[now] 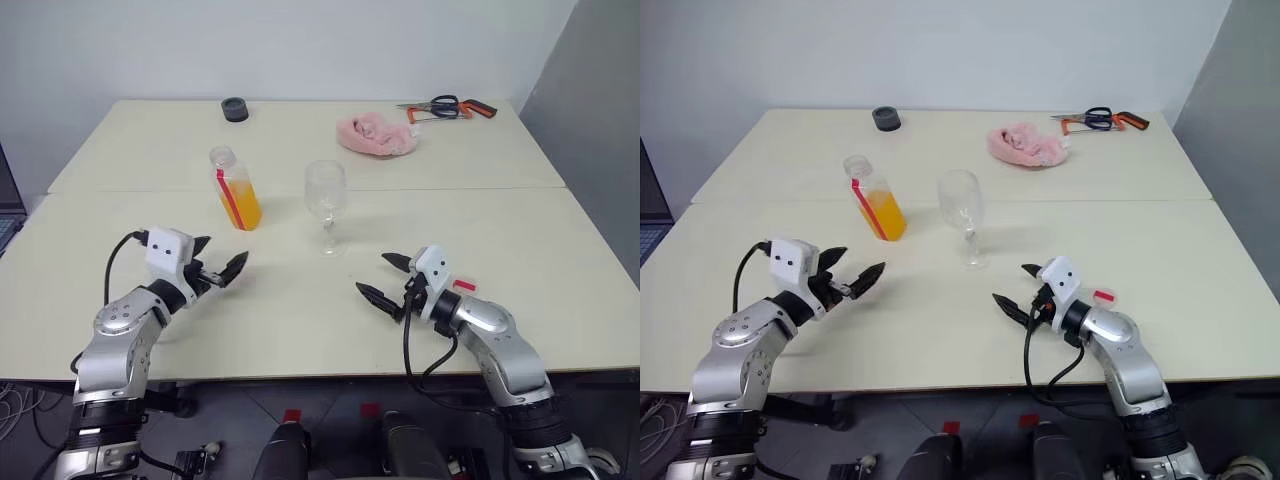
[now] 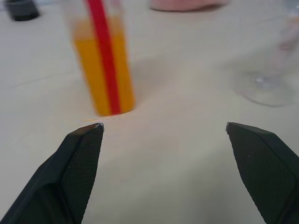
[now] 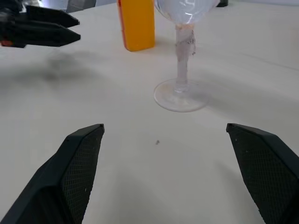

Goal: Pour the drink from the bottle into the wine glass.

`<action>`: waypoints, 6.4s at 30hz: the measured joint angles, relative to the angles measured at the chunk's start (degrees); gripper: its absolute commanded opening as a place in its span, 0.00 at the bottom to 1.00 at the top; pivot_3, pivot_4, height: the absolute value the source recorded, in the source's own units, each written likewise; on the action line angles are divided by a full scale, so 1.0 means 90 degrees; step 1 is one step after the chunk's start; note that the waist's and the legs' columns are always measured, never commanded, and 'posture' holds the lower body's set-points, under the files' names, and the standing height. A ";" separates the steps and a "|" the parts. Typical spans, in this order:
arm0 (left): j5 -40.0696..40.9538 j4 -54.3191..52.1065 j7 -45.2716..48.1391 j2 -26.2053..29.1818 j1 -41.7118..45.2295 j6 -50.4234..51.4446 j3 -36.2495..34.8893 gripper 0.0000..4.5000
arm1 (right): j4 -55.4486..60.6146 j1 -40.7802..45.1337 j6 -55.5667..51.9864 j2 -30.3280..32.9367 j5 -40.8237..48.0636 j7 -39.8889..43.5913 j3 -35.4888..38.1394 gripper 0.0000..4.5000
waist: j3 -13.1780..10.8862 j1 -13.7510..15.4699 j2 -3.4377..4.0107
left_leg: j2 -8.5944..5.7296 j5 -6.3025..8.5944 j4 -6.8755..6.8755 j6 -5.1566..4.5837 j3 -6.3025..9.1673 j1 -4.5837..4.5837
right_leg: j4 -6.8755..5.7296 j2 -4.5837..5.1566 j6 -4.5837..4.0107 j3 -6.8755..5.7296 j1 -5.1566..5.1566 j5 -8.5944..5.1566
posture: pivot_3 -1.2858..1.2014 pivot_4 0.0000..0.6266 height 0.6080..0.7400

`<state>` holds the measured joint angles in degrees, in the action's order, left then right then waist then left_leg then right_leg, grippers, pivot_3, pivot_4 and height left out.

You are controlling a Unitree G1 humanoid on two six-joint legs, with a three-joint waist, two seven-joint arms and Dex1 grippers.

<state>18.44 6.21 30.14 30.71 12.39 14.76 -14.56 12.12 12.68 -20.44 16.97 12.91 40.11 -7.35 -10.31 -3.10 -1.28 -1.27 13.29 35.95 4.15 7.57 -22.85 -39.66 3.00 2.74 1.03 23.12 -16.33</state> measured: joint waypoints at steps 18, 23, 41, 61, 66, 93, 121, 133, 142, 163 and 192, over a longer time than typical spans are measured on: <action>-0.0637 0.2875 0.0382 -0.0004 0.2495 -0.1009 0.0409 1.00 | 0.0851 0.0095 -0.0715 0.0200 0.0512 0.0087 -0.0264 0.99 | 0.0002 0.0032 -0.0005 | -0.0005 -0.0001 0.0001 0.0001 0.0004 -0.0003 | 0.0007 0.0001 0.0001 -0.0011 -0.0003 0.0000 | 0.52 0.24 1.00; -0.0826 0.3613 0.0471 -0.0082 0.2932 -0.1362 0.0576 1.00 | 0.1033 0.0061 -0.0823 0.0298 0.0689 0.0094 -0.0282 0.99 | 0.0003 0.0028 -0.0006 | -0.0005 -0.0001 0.0002 0.0001 0.0006 -0.0004 | 0.0006 0.0001 0.0001 -0.0014 -0.0003 0.0000 | 0.52 0.24 1.00; -0.1194 0.5591 0.0399 -0.0382 0.4102 -0.2278 0.0696 1.00 | 0.1122 0.0032 -0.0849 0.0395 0.0700 -0.0025 -0.0310 0.99 | 0.0002 0.0002 -0.0009 | -0.0008 -0.0001 0.0006 0.0001 0.0009 -0.0007 | 0.0003 0.0001 0.0002 -0.0017 -0.0003 0.0000 | 0.52 0.24 1.00; -0.1192 0.6339 0.0222 -0.0404 0.4660 -0.2537 0.0575 0.39 | 0.1207 0.0054 -0.0644 0.0269 0.0698 -0.0101 -0.0329 1.00 | 0.0002 -0.0011 -0.0009 | -0.0009 -0.0001 0.0007 0.0001 0.0009 -0.0007 | 0.0000 0.0001 0.0002 -0.0016 -0.0002 0.0000 | 0.52 0.24 1.00; -0.1191 0.6339 0.0224 -0.0411 0.4660 -0.2537 0.0573 0.39 | 0.1402 0.0175 -0.0384 0.0183 0.0684 -0.0323 -0.0301 1.00 | 0.0002 -0.0011 -0.0009 | -0.0009 -0.0001 0.0007 0.0002 0.0009 -0.0007 | -0.0001 0.0001 0.0002 -0.0017 -0.0002 0.0000 | 0.52 0.24 1.00; -0.1701 0.5564 0.0513 -0.0447 0.5016 -0.2852 0.1164 0.39 | 0.1745 0.0466 -0.0452 0.0271 0.0958 -0.0754 -0.0044 1.00 | -0.0001 -0.0010 -0.0014 | -0.0010 -0.0001 0.0010 0.0002 0.0010 -0.0012 | -0.0004 0.0001 0.0002 -0.0016 0.0001 0.0000 | 0.52 0.24 1.00; -0.4240 0.6365 -0.0615 0.0088 0.5924 -0.6168 0.2790 0.38 | 0.1817 0.0671 -0.0457 0.0807 0.1439 -0.0852 0.0694 1.00 | -0.0002 -0.0016 -0.0016 | -0.0012 -0.0001 0.0010 0.0000 0.0006 -0.0012 | -0.0007 0.0002 0.0002 -0.0014 0.0003 0.0000 | 0.52 0.24 1.00; -0.5240 0.6461 -0.1959 0.0279 0.6105 -0.6763 0.3309 0.38 | 0.1816 0.0665 -0.0457 0.0814 0.1443 -0.0888 0.0702 1.00 | -0.0002 -0.0017 -0.0016 | -0.0013 -0.0001 0.0010 0.0001 0.0005 -0.0012 | -0.0009 0.0002 0.0003 -0.0013 0.0004 0.0000 | 0.52 0.24 1.00; -0.5662 0.6661 -0.2607 0.0362 0.6245 -0.6797 0.3547 0.38 | 0.1816 0.0634 -0.0457 0.0815 0.1442 -0.0914 0.0749 1.00 | -0.0002 -0.0016 -0.0016 | -0.0014 -0.0001 0.0010 0.0001 0.0006 -0.0013 | -0.0009 0.0002 0.0003 -0.0014 0.0004 -0.0001 | 0.52 0.24 1.00; -0.6678 0.6724 -0.3848 0.0574 0.6604 -0.6944 0.4211 0.38 | 0.1817 0.0497 -0.0457 0.0820 0.1442 -0.0972 0.0753 1.00 | -0.0002 -0.0015 -0.0016 | -0.0015 -0.0001 0.0010 0.0001 0.0002 -0.0013 | -0.0010 0.0002 0.0004 -0.0013 0.0004 -0.0001 | 0.52 0.24 1.00; -0.7044 0.6884 -0.4531 0.0679 0.6882 -0.6914 0.4594 0.38 | 0.1926 0.0238 -0.0465 0.1028 0.1736 -0.0692 0.0765 1.00 | -0.0002 -0.0015 -0.0016 | -0.0015 -0.0001 0.0010 0.0001 0.0002 -0.0013 | -0.0011 0.0003 0.0004 -0.0012 0.0004 -0.0001 | 0.52 0.24 1.00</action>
<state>-44.96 68.17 -10.64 36.82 74.33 -47.46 26.78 29.45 14.81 -24.63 26.23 28.54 33.89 -0.46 -10.33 -3.23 -1.42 -1.41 13.29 36.04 4.15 7.59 -22.97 -39.76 3.02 2.78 0.91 23.16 -16.34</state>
